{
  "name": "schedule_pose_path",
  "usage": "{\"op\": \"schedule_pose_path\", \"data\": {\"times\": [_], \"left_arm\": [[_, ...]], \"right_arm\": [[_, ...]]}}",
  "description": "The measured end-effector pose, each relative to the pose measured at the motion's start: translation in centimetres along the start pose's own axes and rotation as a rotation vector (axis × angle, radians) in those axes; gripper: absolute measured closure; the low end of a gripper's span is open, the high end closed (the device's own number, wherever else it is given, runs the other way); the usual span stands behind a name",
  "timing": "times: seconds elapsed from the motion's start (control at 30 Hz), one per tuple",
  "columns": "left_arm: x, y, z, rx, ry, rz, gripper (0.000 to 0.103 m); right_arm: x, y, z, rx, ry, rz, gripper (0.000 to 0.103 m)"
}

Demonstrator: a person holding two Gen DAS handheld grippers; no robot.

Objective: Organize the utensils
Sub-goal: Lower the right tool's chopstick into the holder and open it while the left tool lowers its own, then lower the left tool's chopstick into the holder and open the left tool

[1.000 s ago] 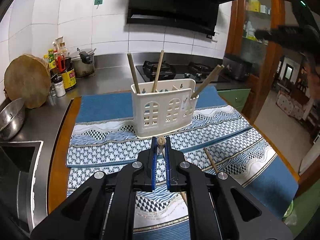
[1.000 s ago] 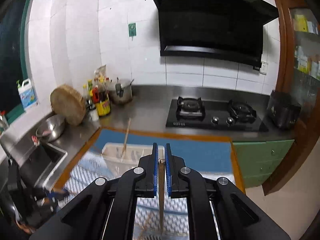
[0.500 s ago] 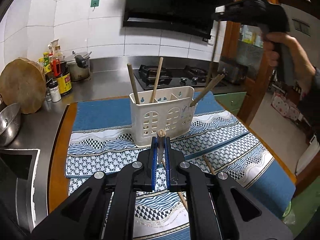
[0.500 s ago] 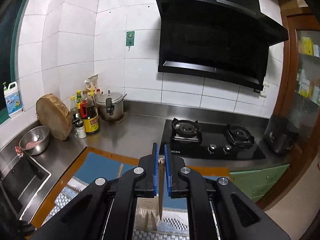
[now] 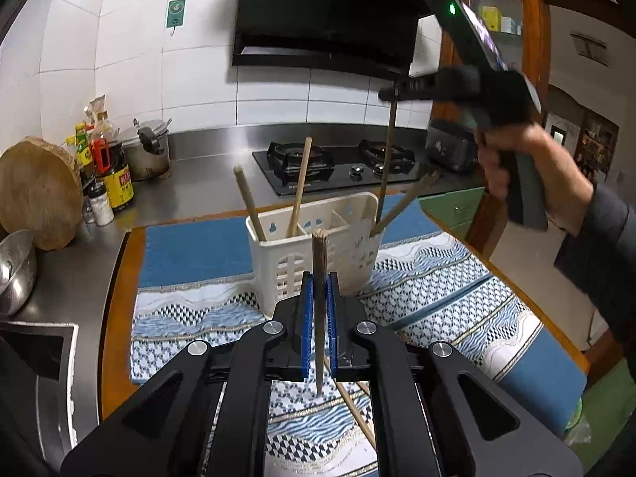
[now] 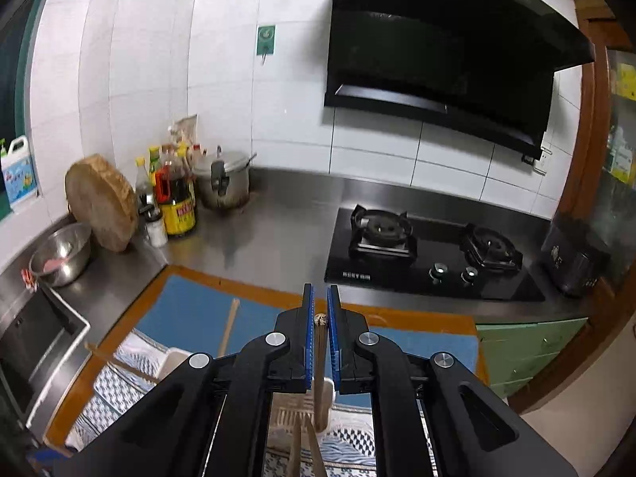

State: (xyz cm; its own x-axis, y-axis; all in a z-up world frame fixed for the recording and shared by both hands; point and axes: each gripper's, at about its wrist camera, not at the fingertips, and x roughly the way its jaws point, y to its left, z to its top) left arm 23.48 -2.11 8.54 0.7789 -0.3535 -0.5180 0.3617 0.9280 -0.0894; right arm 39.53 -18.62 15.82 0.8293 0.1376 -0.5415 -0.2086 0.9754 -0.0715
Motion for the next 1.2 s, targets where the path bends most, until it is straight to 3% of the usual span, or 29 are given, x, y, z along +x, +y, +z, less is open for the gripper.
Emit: {"op": "schedule_pose_path", "data": {"times": [0.13, 0.2, 0.27, 0.37, 0.67, 0.8, 1.2], "left_arm": [[-0.3, -0.7, 2.0, 0.023, -0.03, 0.005, 0.098], [-0.4, -0.9, 3.5, 0.033, -0.05, 0.015, 0.098], [-0.5, -1.1, 5.0, 0.043, -0.07, 0.023, 0.098], [-0.8, -1.2, 7.6, 0.05, -0.112, 0.042, 0.098], [0.3, -0.5, 14.3, 0.022, -0.222, 0.105, 0.098], [2.3, 0.1, 15.1, -0.001, -0.218, 0.132, 0.098], [8.1, 3.0, 12.3, -0.089, -0.053, 0.126, 0.097]], "right_arm": [[-0.1, -0.3, -1.1, 0.002, 0.014, 0.008, 0.093], [-0.3, -0.3, -1.4, -0.001, 0.015, 0.017, 0.086], [-1.2, -0.5, -1.8, 0.002, -0.002, 0.019, 0.068], [-3.1, -1.0, -2.7, -0.002, -0.026, 0.026, 0.06], [-8.4, -1.8, -7.8, -0.065, -0.075, 0.033, 0.05], [-9.3, -2.6, -10.7, -0.062, -0.063, 0.049, 0.05], [-9.5, -2.8, -17.8, -0.028, 0.004, 0.069, 0.046]]}}
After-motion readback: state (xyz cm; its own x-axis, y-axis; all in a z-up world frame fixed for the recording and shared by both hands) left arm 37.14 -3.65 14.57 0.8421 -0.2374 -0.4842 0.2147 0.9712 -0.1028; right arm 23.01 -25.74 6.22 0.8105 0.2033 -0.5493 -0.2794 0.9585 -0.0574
